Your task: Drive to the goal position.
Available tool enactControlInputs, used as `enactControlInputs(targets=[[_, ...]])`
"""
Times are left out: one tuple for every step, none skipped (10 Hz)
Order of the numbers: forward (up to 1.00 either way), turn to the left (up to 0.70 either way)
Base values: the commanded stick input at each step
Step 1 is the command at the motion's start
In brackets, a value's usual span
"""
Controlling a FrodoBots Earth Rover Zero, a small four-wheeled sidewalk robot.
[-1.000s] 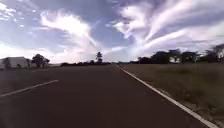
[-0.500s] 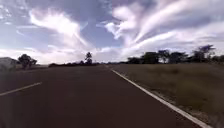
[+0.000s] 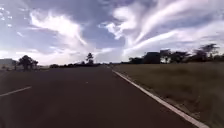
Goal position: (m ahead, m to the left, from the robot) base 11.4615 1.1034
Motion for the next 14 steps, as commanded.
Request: enactControlInputs(targets=[[1.00, 0.00], [1.00, 0.00], [1.00, 0.00], [1.00, 0.00], [1.00, 0.00], [1.00, 0.00], [1.00, 0.00], [1.00, 0.00], [1.00, 0.00], [1.00, 0.00], [1.00, 0.00], [1.00, 0.00], [1.00, 0.00], [1.00, 0.00]])
